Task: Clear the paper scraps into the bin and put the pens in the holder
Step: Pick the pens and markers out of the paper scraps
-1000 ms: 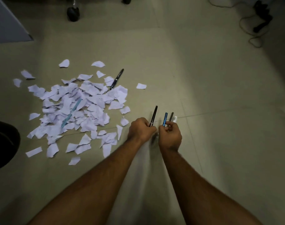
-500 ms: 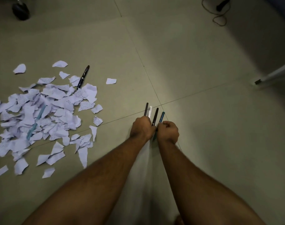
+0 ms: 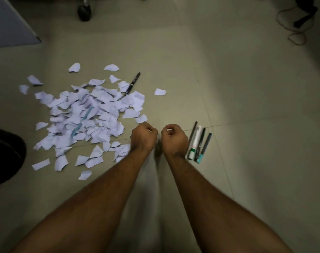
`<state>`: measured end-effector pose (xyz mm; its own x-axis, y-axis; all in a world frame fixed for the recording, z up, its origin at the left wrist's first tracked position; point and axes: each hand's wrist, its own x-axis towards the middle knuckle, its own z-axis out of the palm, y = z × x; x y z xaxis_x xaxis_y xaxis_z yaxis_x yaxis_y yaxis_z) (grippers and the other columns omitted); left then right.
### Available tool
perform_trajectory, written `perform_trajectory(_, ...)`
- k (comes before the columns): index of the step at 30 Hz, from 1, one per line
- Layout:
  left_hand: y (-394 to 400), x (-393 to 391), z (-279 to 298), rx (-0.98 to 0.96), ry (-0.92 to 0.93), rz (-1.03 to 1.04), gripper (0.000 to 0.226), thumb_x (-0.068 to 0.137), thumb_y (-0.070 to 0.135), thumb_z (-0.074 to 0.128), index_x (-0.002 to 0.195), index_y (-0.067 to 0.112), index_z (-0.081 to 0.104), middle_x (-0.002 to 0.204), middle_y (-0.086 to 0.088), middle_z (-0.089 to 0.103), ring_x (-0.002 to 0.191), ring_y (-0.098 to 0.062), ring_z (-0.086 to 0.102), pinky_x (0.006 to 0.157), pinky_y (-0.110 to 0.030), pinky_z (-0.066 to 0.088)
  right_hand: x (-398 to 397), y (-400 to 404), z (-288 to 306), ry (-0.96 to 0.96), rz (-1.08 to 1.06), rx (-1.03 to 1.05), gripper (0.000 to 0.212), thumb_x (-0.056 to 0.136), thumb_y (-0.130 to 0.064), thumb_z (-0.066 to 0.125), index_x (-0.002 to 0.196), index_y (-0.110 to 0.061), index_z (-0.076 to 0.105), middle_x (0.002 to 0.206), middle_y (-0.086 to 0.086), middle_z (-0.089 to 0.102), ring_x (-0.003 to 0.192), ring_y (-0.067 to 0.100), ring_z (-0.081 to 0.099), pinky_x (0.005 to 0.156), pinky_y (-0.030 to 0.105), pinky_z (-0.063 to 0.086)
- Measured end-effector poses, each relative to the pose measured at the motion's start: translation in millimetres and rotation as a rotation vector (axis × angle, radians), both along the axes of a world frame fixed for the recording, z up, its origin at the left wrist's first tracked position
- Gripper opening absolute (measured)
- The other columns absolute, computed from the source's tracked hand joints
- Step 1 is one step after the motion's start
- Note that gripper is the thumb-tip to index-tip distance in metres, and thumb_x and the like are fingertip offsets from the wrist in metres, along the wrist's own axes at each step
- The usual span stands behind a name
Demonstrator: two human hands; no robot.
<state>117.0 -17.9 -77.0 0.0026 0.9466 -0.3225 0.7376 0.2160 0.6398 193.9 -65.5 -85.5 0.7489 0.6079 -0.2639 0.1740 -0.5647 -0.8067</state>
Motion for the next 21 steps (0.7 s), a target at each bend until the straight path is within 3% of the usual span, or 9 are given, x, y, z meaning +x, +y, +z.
perform_trajectory(5,26.7,-66.7,0.3,0.059,0.06,0.235,0.021,0.087,0.026,0.06,0.095,0.01,0.073,0.098,-0.007,0.073,0.084,-0.021,0.06,0.068,-0.023,0.036,-44.4,36.7,-7.0,-0.036,0.23,0.02,0.019,0.083,-0.029,0.066,0.099,-0.021,0.071,0.092,0.001,0.074,0.089,0.024,0.068,0.077,0.029,0.05)
perform_trajectory(8,38.8,-102.6,-0.7,0.088,0.112,0.381,0.022,0.088,0.022,0.061,0.105,0.012,0.069,0.108,-0.01,0.07,0.098,-0.028,0.064,0.07,-0.027,0.043,-67.5,53.0,-11.0,-0.067,0.319,0.044,0.022,0.085,-0.03,0.067,0.103,-0.019,0.07,0.095,0.002,0.072,0.091,0.024,0.067,0.078,0.029,0.049)
perform_trajectory(10,46.8,-127.0,-2.8,0.114,0.156,0.45,0.031,0.09,0.016,0.059,0.12,0.011,0.062,0.121,-0.014,0.065,0.11,-0.032,0.061,0.084,-0.034,0.049,-81.5,61.6,-11.7,-0.078,0.38,0.06,0.024,0.085,-0.03,0.066,0.106,-0.018,0.069,0.099,0.002,0.071,0.092,0.023,0.066,0.076,0.027,0.045)
perform_trajectory(12,55.4,-146.2,-5.4,0.118,0.222,0.476,0.037,0.091,0.012,0.057,0.128,0.008,0.057,0.129,-0.015,0.06,0.116,-0.033,0.058,0.091,-0.037,0.049,-91.7,68.1,-11.8,-0.079,0.416,0.069,0.026,0.085,-0.031,0.066,0.108,-0.018,0.068,0.101,0.002,0.071,0.092,0.022,0.065,0.076,0.026,0.044)
perform_trajectory(16,71.3,-165.3,-7.5,0.084,0.359,0.475,0.035,0.092,0.011,0.058,0.127,0.008,0.056,0.13,-0.015,0.054,0.113,-0.034,0.059,0.088,-0.039,0.051,-105.3,71.4,-15.5,-0.098,0.461,0.081,0.026,0.086,-0.034,0.066,0.106,-0.019,0.068,0.1,-0.001,0.071,0.092,0.021,0.065,0.074,0.024,0.043)
perform_trajectory(21,84.2,-179.4,-10.2,-0.066,0.436,0.38,0.04,0.09,0.008,0.063,0.128,0.006,0.055,0.134,-0.017,0.052,0.121,-0.034,0.055,0.094,-0.042,0.05,-113.2,77.8,-15.9,-0.06,0.477,0.09,0.025,0.087,-0.032,0.065,0.107,-0.018,0.069,0.096,-0.003,0.071,0.088,0.017,0.064,0.072,0.022,0.039)
